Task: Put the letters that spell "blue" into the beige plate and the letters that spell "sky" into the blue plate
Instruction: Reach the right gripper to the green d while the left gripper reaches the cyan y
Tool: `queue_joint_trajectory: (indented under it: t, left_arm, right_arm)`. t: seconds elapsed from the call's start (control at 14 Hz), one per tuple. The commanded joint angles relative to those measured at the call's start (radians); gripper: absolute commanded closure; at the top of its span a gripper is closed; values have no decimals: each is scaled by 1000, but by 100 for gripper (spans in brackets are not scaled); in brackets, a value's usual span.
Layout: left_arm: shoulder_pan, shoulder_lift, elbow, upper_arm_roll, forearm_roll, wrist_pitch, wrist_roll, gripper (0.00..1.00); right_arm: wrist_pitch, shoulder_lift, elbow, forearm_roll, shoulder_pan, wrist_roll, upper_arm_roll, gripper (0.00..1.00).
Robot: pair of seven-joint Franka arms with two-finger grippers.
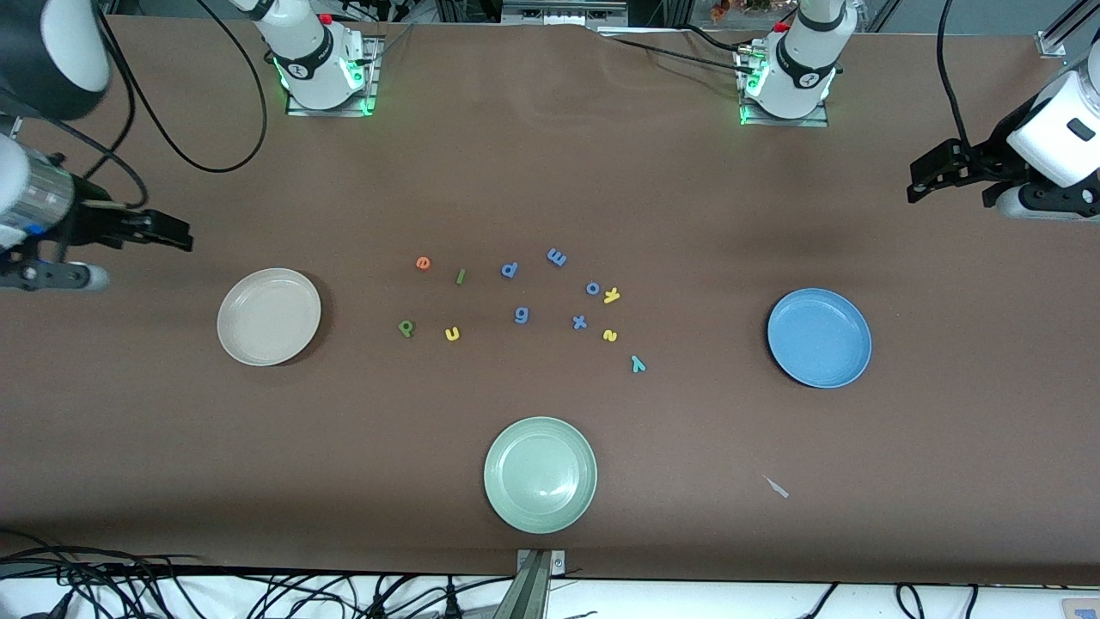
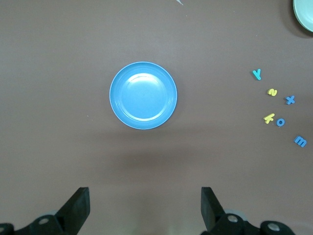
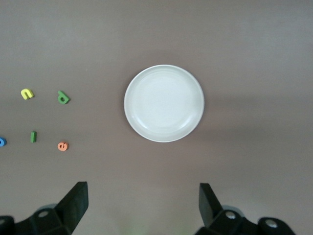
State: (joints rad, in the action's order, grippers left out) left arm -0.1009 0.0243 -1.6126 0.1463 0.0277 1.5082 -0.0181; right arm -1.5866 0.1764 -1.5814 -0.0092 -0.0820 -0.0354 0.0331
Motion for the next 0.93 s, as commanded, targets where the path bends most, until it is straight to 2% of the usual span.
queue_joint_trajectory:
  t: [0.0, 0.14, 0.21, 0.36, 0.43, 0.5, 0.57, 0.72, 0.86]
  left_arm:
    - [4, -14, 34, 6, -20, -22, -3, 0]
    - [4, -14, 34, 6, -19, -22, -2, 0]
    - [4, -14, 34, 6, -19, -22, 3, 0]
    - [10, -9, 42, -1, 3, -22, 9, 0]
    - [64, -9, 42, -23, 0, -22, 3, 0]
    - [154, -7, 43, -95, -3, -22, -5, 0]
    - [183, -7, 40, -134, 4, -22, -3, 0]
    - [178, -3, 36, -133, 9, -54, 3, 0]
    - [179, -4, 40, -131, 9, -60, 10, 0]
  right_arm:
    - [-12, 64, 24, 14, -79, -14, 7, 0]
    - [-116, 138, 20, 105, -100, -50, 5, 0]
    - [-165, 185, 21, 123, -137, -92, 7, 0]
    - [-275, 263, 18, 118, -205, -209, 7, 0]
    - [-321, 296, 20, 118, -231, -250, 7, 0]
    - [-373, 329, 15, 118, -257, -288, 7, 0]
    - [-427, 363, 9, 111, -272, -311, 7, 0]
    - [-536, 390, -44, 109, -298, -356, 8, 0]
    - [-671, 391, -142, 107, -309, -356, 8, 0]
